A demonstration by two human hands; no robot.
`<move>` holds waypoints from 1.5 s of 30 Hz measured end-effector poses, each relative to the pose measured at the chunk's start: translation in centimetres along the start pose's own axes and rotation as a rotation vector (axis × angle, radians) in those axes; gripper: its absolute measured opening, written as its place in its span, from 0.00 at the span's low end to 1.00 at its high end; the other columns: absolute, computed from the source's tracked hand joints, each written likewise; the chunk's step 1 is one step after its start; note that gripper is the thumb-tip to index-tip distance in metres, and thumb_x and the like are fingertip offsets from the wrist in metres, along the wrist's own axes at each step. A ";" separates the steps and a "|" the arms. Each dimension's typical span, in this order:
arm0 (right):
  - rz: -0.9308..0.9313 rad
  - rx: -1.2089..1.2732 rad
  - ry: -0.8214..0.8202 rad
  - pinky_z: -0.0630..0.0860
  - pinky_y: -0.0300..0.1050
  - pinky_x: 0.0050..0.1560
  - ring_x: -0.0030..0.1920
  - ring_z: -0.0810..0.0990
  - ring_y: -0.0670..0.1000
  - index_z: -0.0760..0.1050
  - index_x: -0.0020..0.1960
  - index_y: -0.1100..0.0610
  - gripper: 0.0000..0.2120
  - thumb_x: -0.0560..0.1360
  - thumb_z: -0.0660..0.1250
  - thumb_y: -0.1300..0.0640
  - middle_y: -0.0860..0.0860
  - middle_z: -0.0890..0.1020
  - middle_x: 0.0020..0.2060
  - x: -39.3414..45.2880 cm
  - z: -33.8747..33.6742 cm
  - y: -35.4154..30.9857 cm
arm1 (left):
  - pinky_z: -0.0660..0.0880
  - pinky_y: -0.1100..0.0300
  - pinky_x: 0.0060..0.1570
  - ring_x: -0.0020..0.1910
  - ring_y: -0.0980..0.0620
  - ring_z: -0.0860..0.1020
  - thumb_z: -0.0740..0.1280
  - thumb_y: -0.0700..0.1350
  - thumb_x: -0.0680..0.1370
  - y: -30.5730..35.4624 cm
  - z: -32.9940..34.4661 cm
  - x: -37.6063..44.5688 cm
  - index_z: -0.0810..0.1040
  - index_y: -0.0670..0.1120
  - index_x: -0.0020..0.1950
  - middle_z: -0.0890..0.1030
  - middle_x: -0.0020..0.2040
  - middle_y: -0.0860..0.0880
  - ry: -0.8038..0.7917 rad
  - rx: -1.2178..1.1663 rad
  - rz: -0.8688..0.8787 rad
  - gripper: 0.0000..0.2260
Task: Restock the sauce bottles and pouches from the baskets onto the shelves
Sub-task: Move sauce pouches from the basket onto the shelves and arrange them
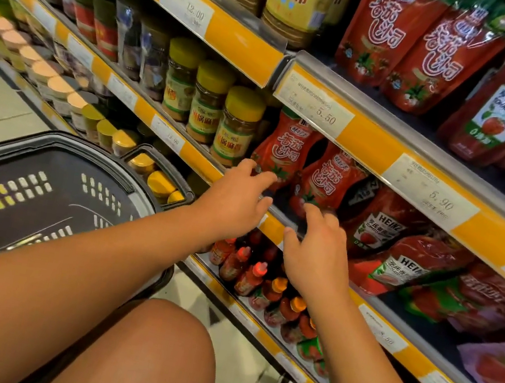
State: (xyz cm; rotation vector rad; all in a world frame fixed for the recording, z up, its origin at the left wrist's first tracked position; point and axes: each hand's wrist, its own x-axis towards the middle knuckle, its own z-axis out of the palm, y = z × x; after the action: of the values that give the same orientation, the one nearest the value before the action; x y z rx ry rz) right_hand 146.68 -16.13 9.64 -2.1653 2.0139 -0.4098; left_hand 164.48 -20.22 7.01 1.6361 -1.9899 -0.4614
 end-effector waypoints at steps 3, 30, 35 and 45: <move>0.029 -0.024 -0.056 0.75 0.58 0.63 0.68 0.70 0.62 0.59 0.81 0.52 0.30 0.83 0.63 0.45 0.58 0.70 0.70 0.3 0.6 -0.2 | 0.76 0.44 0.58 0.65 0.32 0.74 0.60 0.56 0.84 0.2 0.7 0.6 0.65 0.52 0.77 0.64 0.74 0.37 -0.068 0.076 -0.020 0.22; 0.141 -0.046 -0.138 0.69 0.47 0.48 0.57 0.77 0.63 0.48 0.84 0.54 0.35 0.82 0.62 0.55 0.62 0.79 0.62 8.6 2.9 1.7 | 0.74 0.44 0.66 0.74 0.31 0.66 0.56 0.57 0.85 -0.6 2.5 7.7 0.48 0.63 0.83 0.56 0.80 0.32 -0.224 0.252 0.123 0.28; 0.208 -0.025 -0.232 0.65 0.45 0.37 0.44 0.73 0.59 0.65 0.66 0.55 0.15 0.80 0.59 0.60 0.61 0.74 0.48 9.6 3.3 1.8 | 0.68 0.41 0.73 0.79 0.33 0.59 0.57 0.58 0.85 -0.7 2.9 8.9 0.49 0.66 0.82 0.50 0.83 0.38 -0.228 0.223 0.115 0.27; 0.177 0.058 -0.164 0.71 0.48 0.49 0.58 0.76 0.64 0.64 0.74 0.55 0.25 0.77 0.63 0.62 0.61 0.73 0.65 9.0 2.8 1.4 | 0.67 0.42 0.73 0.78 0.32 0.61 0.57 0.57 0.85 -0.3 2.4 9.1 0.51 0.62 0.83 0.54 0.82 0.38 -0.249 0.228 0.110 0.27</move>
State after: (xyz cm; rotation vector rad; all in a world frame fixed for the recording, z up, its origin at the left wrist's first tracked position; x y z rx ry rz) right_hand 146.68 -25.40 7.44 -1.9004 2.0529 -0.2545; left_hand 162.07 -29.29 6.54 1.6576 -2.3788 -0.4276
